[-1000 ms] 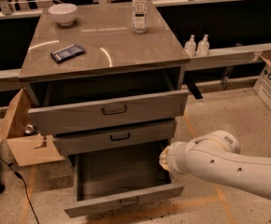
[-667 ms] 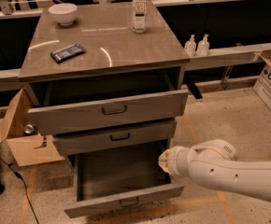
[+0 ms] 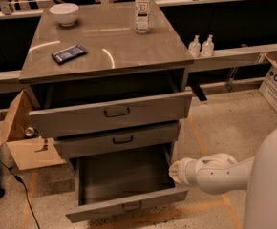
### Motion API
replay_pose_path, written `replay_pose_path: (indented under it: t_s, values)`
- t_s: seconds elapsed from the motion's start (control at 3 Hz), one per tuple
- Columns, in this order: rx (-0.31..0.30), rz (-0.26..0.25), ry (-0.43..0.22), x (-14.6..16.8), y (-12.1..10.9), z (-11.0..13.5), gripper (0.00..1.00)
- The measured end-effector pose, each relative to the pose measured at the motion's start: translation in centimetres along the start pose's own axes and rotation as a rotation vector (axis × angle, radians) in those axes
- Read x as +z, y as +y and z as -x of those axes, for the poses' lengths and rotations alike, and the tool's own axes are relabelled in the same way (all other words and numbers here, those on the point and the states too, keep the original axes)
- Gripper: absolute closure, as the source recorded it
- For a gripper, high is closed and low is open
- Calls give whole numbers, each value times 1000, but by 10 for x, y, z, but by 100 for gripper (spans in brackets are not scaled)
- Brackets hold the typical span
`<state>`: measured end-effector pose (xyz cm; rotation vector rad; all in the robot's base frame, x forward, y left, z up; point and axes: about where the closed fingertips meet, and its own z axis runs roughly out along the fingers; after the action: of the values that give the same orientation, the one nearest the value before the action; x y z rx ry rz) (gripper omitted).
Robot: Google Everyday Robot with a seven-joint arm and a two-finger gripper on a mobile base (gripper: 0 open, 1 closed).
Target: Close bottom drawer
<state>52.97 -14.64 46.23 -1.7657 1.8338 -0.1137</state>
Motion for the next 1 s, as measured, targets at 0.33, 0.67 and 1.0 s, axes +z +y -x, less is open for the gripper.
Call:
replay_pose_path:
  t_s: [0.33,0.67,1.0]
  values:
    - [-1,1,-4,0,1,2,100]
    - [19,-14,30,3,-6,-14,100]
    - [40,-17,97,33,13,-50,100]
